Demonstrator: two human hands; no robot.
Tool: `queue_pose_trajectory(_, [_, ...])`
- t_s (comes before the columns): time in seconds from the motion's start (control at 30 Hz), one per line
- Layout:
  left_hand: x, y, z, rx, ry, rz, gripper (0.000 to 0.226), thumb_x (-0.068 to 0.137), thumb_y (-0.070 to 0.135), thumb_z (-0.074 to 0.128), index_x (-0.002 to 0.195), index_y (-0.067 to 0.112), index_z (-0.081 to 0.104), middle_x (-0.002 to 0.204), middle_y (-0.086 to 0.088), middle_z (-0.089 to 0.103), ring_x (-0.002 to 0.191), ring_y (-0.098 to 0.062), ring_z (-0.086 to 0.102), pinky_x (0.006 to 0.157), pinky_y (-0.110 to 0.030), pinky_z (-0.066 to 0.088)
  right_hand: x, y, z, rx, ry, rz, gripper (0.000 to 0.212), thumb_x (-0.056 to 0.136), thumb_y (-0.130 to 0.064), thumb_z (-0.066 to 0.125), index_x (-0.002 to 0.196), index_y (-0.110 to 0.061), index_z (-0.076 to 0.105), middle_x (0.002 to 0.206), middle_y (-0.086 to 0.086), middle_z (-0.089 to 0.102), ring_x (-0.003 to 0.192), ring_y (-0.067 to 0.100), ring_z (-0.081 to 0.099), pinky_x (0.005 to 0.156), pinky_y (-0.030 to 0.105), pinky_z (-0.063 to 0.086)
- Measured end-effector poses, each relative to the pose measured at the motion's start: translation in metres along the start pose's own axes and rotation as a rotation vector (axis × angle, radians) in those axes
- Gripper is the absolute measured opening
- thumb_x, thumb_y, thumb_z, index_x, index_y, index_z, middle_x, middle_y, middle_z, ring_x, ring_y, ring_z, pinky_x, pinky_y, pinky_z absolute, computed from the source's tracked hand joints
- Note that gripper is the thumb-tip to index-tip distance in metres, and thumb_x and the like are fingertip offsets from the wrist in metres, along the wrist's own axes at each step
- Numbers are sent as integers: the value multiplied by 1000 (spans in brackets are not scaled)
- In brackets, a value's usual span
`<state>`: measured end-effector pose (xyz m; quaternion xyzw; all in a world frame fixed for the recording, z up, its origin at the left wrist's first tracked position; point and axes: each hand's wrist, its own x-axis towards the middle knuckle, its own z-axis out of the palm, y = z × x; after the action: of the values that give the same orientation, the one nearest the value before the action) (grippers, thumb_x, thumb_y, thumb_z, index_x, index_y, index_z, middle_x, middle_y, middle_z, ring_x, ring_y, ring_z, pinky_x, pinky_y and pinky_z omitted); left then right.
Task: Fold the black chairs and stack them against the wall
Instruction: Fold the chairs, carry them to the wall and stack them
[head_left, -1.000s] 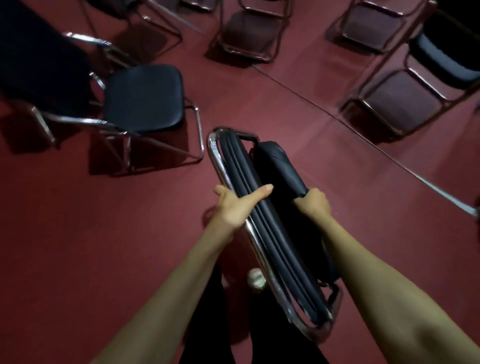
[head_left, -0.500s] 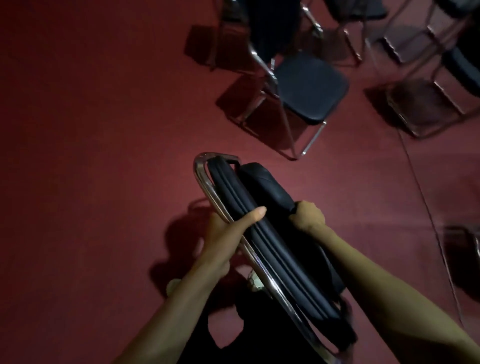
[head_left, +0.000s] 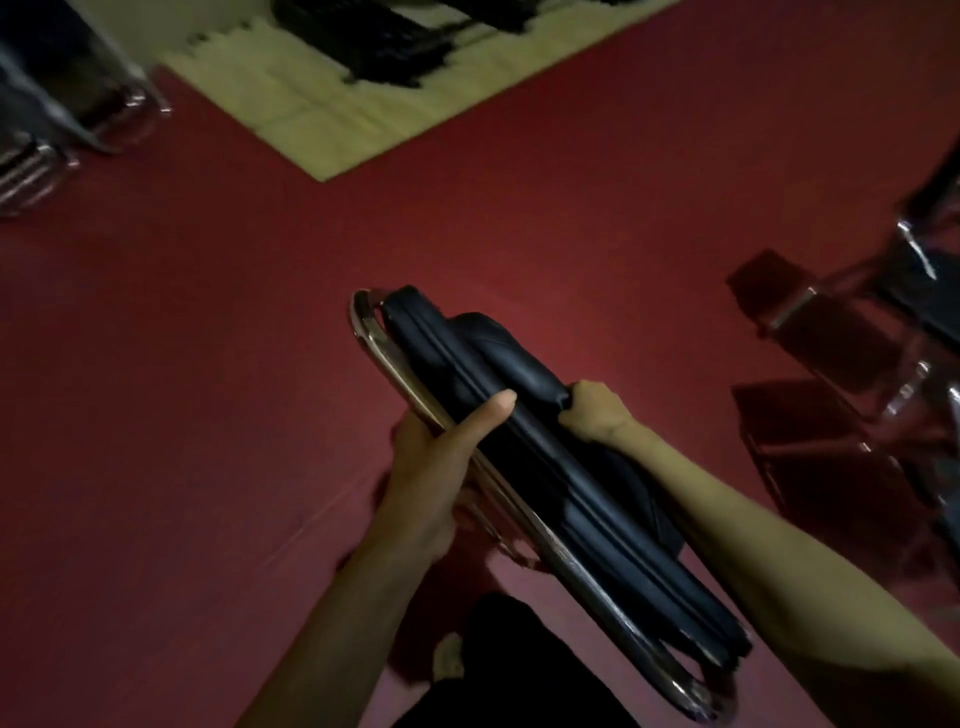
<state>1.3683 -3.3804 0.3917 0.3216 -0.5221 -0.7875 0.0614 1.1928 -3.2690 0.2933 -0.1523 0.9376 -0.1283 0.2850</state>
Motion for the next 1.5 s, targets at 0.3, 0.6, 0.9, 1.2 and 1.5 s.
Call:
queue_pose_trajectory(0.3, [96,119,-180,-150,387,154,51,78,30,77,120,8,58,101,-10,73,80,-21,72,63,-35,58,135,-297,12,-148,-154,-376,32,83,-16,61,107,5,61,100,18,63,92,33,64,65,29,42])
queue_pose_trajectory(0.6, [184,241,-380,-316,681,227,42,87,23,69,118,-4,59,77,-7,70,50,-9,64,46,-21,49,230,-603,70,-333,-357,-651,32,86,-16,57,62,-13,36,80,8,51,77,21,52,62,29,38])
queue_pose_trajectory(0.9, [244,324,-634,-456,835,235,40,89,20,66,118,-6,60,75,-6,69,54,-10,66,43,-21,48,274,-889,177,-478,-426,-741,31,85,-14,59,62,-12,38,77,7,51,73,21,52,58,29,39])
queue_pose_trajectory(1.2, [291,424,-848,-524,881,262,42,87,18,68,120,-4,59,82,-8,70,54,-9,65,45,-22,50,311,-1145,254,-522,-477,-808,29,80,-14,66,65,-10,41,78,9,53,79,22,56,65,28,40])
queue_pose_trajectory(1.5, [360,524,-1079,-598,992,286,46,82,16,71,123,-1,57,99,-16,73,74,-20,73,55,-32,56,351,-1418,329,-613,-516,-931,42,83,-21,66,116,4,58,113,16,64,98,28,63,68,27,43])
